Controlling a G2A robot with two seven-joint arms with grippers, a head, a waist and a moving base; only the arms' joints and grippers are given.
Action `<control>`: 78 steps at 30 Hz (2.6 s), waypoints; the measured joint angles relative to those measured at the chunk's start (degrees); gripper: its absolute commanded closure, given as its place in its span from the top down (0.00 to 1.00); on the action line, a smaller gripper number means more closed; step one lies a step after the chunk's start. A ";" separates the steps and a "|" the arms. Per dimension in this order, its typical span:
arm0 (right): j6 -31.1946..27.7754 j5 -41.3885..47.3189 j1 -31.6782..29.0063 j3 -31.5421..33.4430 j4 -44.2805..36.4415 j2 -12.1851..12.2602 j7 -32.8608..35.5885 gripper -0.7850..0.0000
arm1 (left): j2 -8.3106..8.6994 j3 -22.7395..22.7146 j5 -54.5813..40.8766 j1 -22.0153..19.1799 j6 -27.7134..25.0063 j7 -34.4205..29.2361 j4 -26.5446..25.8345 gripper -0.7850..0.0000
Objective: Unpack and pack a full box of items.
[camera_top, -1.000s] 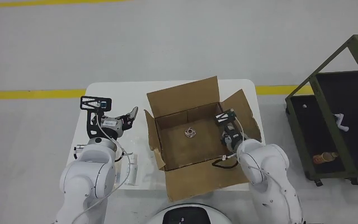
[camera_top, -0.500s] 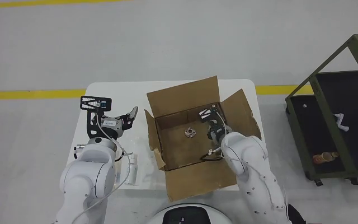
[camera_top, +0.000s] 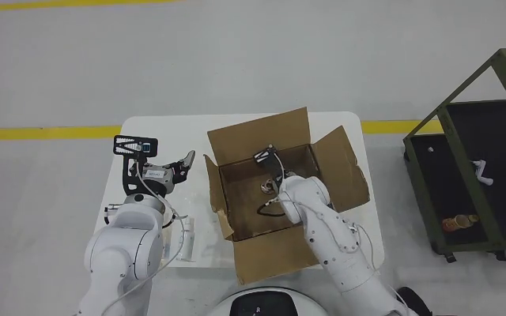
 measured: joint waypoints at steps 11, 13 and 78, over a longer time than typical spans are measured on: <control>-1.02 -1.58 -1.02 -0.39 -0.57 0.19 -1.25 0.00 | 0.00 0.00 0.00 0.00 0.00 0.00 0.00 1.00; -2.38 -3.29 -1.87 -1.16 -1.24 0.29 -0.91 0.00 | 0.00 0.00 0.00 0.00 0.00 0.00 0.00 1.00; -1.40 -3.41 7.51 -7.54 24.76 -4.31 -13.57 0.49 | 0.00 0.00 0.00 0.00 0.00 0.00 0.00 1.00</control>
